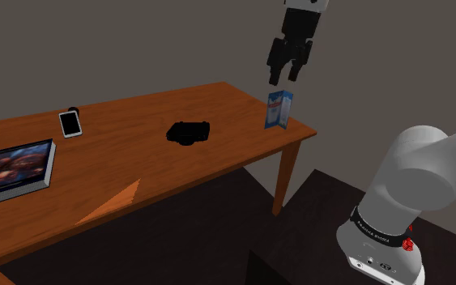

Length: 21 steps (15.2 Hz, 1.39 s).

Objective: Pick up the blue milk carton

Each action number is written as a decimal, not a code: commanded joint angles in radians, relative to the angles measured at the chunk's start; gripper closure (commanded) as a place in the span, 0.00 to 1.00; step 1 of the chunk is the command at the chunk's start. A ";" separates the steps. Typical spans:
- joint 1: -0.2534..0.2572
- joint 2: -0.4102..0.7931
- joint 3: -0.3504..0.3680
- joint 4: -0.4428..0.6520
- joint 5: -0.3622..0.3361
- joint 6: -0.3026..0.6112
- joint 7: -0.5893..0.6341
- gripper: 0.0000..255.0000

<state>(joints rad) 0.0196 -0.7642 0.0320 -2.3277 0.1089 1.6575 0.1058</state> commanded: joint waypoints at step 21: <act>0.053 0.259 -0.527 0.002 -0.290 0.217 -0.965 0.00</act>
<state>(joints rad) 0.0651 -0.5311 -0.4700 -2.3393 -0.1755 1.8617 -0.8066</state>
